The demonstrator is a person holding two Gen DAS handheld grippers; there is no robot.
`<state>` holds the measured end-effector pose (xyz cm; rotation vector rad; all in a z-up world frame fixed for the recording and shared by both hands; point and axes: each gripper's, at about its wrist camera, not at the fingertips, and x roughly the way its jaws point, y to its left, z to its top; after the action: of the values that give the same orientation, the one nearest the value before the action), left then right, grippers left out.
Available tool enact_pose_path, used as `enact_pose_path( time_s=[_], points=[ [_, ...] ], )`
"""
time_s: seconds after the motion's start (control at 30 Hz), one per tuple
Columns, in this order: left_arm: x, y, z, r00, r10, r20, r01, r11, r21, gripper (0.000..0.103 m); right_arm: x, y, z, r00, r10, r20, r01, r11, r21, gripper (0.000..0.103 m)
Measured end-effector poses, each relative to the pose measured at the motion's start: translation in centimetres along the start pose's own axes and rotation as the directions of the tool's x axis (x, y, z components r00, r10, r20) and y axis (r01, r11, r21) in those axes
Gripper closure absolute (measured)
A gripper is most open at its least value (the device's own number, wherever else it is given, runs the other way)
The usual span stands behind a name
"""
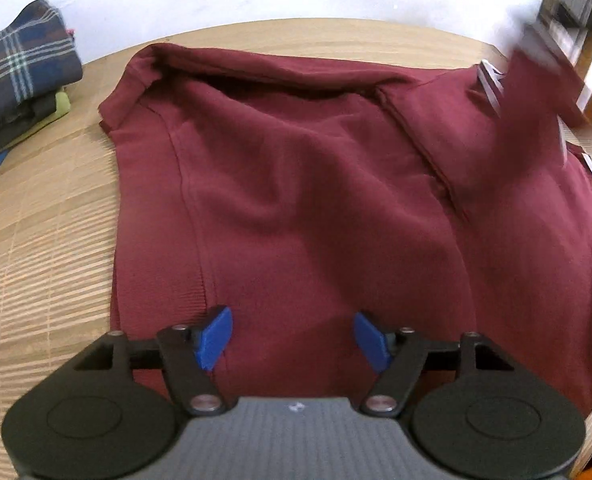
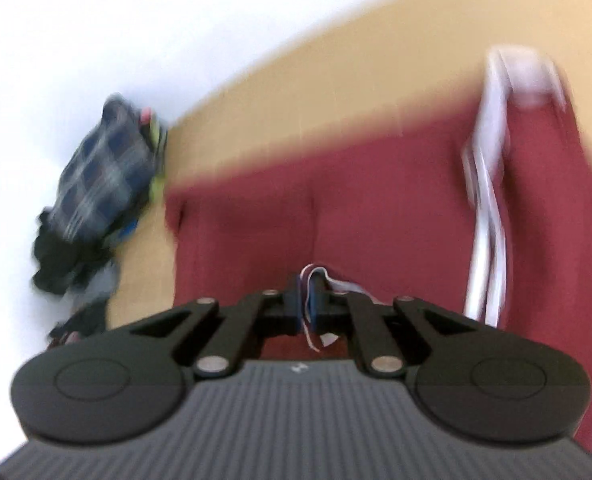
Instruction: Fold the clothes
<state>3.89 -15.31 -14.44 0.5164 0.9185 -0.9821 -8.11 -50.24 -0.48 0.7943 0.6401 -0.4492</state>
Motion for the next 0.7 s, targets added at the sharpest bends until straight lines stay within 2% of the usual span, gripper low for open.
enact_pose_path(
  time_s=[0.03,0.07,0.1,0.13,0.17,0.2,0.23,0.27,0.33,0.37,0.43,0.47,0.57,0.7],
  points=[
    [0.0,-0.1,0.1,1.0,0.006,-0.003,-0.006,1.0,-0.008,0.032,0.1,0.9,4.3,0.986,-0.019,0.164,0.025,0.999,-0.034,0.096],
    [0.1,-0.1,0.2,1.0,0.011,-0.007,-0.012,1.0,-0.013,0.032,-0.2,1.8,8.3,0.938,-0.037,0.344,0.061,0.996,-0.061,0.095],
    [0.1,-0.2,0.3,1.0,0.017,-0.012,-0.017,1.0,-0.02,0.032,-0.4,2.8,11.9,0.847,-0.078,0.525,0.135,0.988,-0.072,0.094],
    [0.1,-0.2,0.5,1.0,0.023,-0.019,-0.024,0.999,-0.03,0.032,-0.3,3.7,14.5,0.761,-0.151,0.631,0.229,0.972,-0.044,0.074],
    [0.1,-0.2,0.8,0.999,0.03,-0.028,-0.031,0.999,-0.042,0.034,0.3,4.4,16.4,0.715,-0.248,0.654,0.325,0.946,0.003,0.06],
    [-0.1,-0.1,1.1,0.999,0.036,-0.033,-0.038,0.997,-0.061,0.037,1.2,5.0,17.6,0.703,-0.343,0.623,0.411,0.911,0.037,0.037],
    [-0.4,0.2,1.4,0.999,0.041,-0.026,-0.043,0.996,-0.084,0.038,1.9,5.3,17.6,0.711,-0.384,0.589,0.455,0.89,0.031,0.036],
    [-0.8,0.5,1.8,0.999,0.045,-0.008,-0.045,0.994,-0.1,0.038,2.3,5.3,16.7,0.733,-0.37,0.571,0.462,0.887,-0.018,0.037],
    [-1.5,1.4,2.7,0.998,0.061,0.033,-0.057,0.992,-0.116,0.038,2.9,4.6,13.0,0.806,-0.29,0.515,0.435,0.881,-0.185,0.037],
    [-1.8,1.8,3.3,0.996,0.072,0.052,-0.066,0.991,-0.119,0.037,3.2,3.8,10.8,0.838,-0.281,0.467,0.426,0.872,-0.24,0.037],
    [-1.7,2.9,4.9,0.991,0.106,0.085,-0.096,0.988,-0.118,0.037,3.6,1.9,6.1,0.889,-0.285,0.358,0.405,0.853,-0.328,0.037],
    [-1.3,3.4,5.8,0.988,0.125,0.093,-0.114,0.987,-0.117,0.037,3.7,0.6,3.7,0.907,-0.299,0.298,0.396,0.848,-0.353,0.037],
    [0.4,4.8,8.6,0.981,0.17,0.096,-0.159,0.981,-0.111,0.037,2.9,-4.0,-4.2,0.916,-0.372,0.151,0.402,0.839,-0.366,0.037],
    [3.9,6.4,11.6,0.987,0.138,0.078,-0.13,0.987,-0.1,0.038,-0.3,-8.9,-12.5,0.888,-0.453,0.076,0.455,0.846,-0.276,0.037]
  ],
)
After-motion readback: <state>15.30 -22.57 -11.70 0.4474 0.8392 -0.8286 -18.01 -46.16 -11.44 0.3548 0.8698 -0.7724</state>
